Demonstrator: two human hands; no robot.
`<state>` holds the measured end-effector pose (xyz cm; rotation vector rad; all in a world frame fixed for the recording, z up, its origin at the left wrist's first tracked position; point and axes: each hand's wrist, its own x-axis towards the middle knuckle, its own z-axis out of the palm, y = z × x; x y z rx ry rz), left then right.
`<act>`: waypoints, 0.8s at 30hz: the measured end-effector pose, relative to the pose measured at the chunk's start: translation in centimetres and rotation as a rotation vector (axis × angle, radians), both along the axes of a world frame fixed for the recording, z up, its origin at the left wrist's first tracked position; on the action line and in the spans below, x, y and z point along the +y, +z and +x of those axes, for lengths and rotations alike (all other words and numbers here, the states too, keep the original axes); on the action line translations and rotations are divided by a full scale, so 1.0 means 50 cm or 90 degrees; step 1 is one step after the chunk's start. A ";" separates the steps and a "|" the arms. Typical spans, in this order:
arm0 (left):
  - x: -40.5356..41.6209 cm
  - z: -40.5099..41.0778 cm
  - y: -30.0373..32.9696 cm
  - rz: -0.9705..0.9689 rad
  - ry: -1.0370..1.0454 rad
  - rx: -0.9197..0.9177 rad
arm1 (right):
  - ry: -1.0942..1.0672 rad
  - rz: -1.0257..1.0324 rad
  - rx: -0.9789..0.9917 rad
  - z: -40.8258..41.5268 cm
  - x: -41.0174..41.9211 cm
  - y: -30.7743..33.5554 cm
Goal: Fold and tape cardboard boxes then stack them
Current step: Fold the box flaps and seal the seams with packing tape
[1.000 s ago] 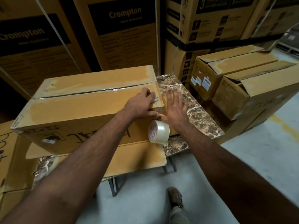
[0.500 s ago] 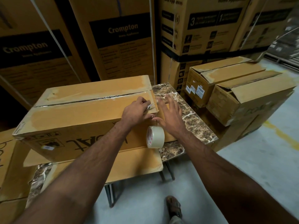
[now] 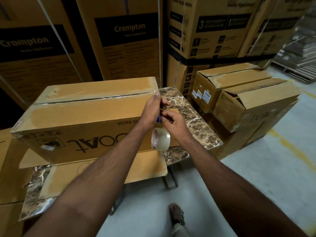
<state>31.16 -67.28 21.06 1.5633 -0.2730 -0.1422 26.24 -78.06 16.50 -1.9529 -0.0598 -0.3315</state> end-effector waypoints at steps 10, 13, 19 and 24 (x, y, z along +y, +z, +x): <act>-0.008 -0.047 0.013 -0.122 0.021 0.046 | 0.071 0.100 0.047 -0.069 -0.026 0.064; -0.011 -0.081 -0.010 -0.115 0.024 0.061 | 0.111 0.081 0.093 -0.089 -0.030 0.066; -0.021 -0.115 0.011 -0.106 0.016 0.068 | 0.162 0.055 0.165 -0.085 -0.041 0.091; 0.000 -0.129 -0.074 0.157 0.269 0.038 | 0.208 -0.212 0.258 -0.065 -0.150 0.060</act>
